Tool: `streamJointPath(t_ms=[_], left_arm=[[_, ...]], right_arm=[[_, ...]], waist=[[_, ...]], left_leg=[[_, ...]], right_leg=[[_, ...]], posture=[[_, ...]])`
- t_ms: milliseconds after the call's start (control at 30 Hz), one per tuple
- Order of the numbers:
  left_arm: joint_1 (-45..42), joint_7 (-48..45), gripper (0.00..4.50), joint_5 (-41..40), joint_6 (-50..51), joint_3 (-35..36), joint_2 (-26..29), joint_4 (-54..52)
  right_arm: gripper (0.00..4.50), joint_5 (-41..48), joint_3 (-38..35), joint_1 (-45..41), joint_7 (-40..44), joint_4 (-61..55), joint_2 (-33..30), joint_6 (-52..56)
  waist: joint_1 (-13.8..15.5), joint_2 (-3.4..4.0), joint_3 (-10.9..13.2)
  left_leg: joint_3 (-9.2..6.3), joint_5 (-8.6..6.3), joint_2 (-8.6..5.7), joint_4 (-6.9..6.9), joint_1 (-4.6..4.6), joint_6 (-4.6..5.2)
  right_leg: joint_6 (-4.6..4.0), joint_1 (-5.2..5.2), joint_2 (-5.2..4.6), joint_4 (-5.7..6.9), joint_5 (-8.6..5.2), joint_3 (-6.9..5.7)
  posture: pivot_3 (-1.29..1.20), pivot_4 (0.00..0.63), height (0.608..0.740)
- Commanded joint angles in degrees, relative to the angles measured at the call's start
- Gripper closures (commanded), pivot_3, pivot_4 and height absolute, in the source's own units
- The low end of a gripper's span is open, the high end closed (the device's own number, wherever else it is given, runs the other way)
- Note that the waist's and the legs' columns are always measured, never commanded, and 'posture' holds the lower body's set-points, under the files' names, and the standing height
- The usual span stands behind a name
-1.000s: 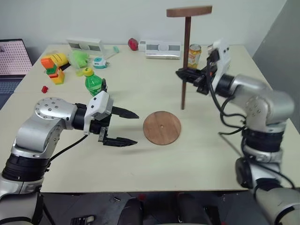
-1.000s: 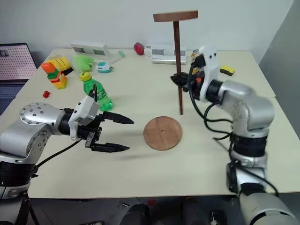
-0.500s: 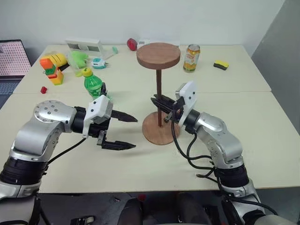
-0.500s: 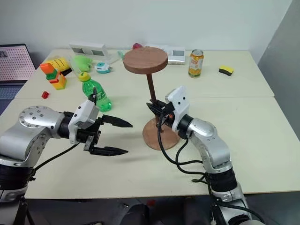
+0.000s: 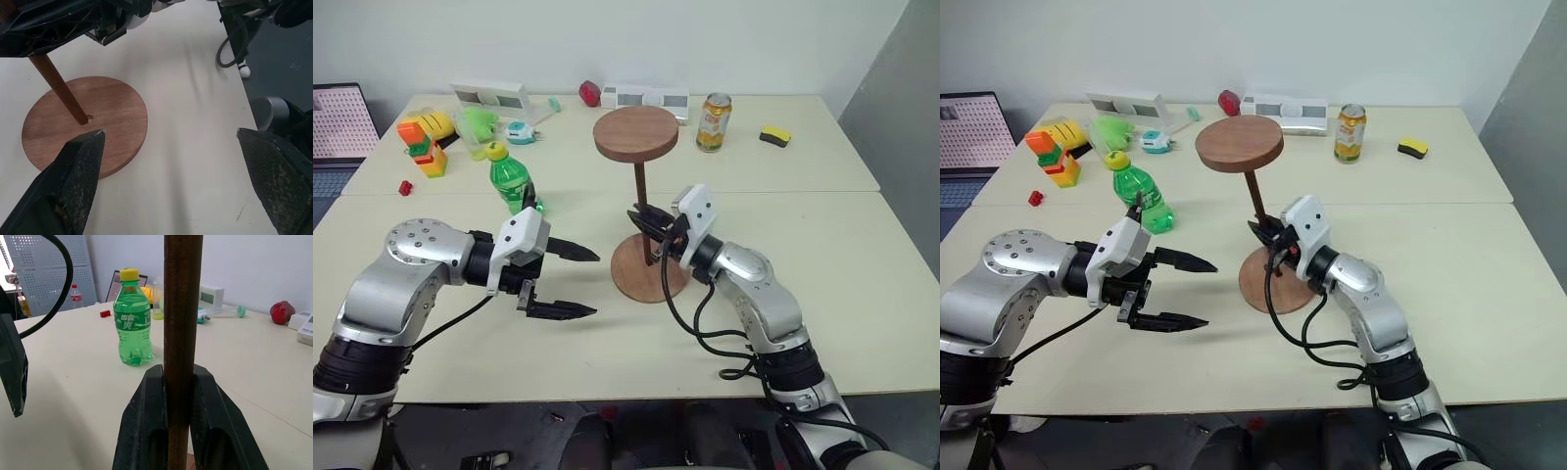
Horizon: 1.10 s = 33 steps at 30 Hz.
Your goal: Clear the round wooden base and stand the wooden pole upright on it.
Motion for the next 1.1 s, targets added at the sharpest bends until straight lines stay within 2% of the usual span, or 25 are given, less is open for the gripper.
streamJointPath(t_ms=[33,500,1100], left_arm=[[-0.23,0.2,0.0,-0.55,-0.12,1.84,1.07,-1.45],[-0.7,-0.1,0.0,-0.53,-0.49,1.5,0.95,-0.88],[-1.09,0.18,0.0,-0.41,-0.74,0.84,-0.29,-0.95]], right_arm=[[4.27,-0.09,-0.1,1.45,-0.28,0.11,-0.84,0.62],[4.27,1.06,-0.78,4.55,-1.17,-4.03,-1.81,4.08],[4.27,-0.11,0.4,2.24,-3.46,1.5,0.52,-0.45]], waist=[[0.01,0.0,-0.01],[0.17,-0.01,-0.03],[0.17,-0.01,-0.04]], left_leg=[[0.0,0.0,0.0,0.0,0.01,0.01],[-0.02,-0.04,-0.01,0.0,0.05,0.07],[-0.03,-0.12,0.0,-0.01,0.35,0.21]], right_leg=[[0.0,0.01,0.0,0.0,0.0,0.0],[0.0,0.07,-0.01,-0.01,0.0,-0.01],[0.0,0.38,0.0,-0.04,0.0,-0.02]], posture=[[0.0,0.15,0.74],[0.0,0.15,0.74],[0.0,0.15,0.74]])
